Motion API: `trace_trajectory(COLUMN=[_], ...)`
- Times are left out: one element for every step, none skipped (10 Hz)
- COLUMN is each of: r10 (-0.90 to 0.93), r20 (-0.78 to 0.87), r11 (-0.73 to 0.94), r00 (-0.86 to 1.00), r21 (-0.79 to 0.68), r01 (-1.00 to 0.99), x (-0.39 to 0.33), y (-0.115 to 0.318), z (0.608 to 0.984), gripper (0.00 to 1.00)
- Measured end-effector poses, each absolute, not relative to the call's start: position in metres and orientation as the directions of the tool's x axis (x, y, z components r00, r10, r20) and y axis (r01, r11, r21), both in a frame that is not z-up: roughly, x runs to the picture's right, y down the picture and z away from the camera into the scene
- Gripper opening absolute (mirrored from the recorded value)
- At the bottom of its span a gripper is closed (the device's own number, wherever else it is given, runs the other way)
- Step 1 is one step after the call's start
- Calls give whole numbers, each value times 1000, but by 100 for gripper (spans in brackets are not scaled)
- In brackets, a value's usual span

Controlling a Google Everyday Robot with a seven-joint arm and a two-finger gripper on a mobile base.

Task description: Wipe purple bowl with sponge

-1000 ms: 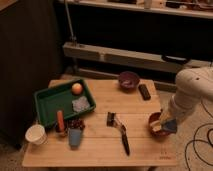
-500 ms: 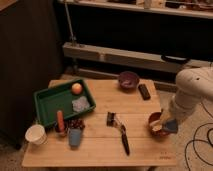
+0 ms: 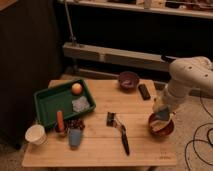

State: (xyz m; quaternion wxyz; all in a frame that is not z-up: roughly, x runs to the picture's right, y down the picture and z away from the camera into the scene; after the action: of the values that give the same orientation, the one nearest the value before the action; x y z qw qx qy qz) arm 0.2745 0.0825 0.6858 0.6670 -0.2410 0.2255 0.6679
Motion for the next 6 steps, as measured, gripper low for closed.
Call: trace_trajectory(r10=[793,799,804,807,809,811], r20=[-608,-600,-590,-583,-577,-571], r11=[8,18,32,44,51,60], r00=[34,52,73,93,108,126], r21=[-47,-63,-79,-97,-114,-133], r01=[-999,-998,-996,-994,-992,-989], x=[253,236,218,200,185,168], y=[63,50,36,19,7,-3], z=[699,710,724,743,762,782], gripper=[0,0,0,0,0,0])
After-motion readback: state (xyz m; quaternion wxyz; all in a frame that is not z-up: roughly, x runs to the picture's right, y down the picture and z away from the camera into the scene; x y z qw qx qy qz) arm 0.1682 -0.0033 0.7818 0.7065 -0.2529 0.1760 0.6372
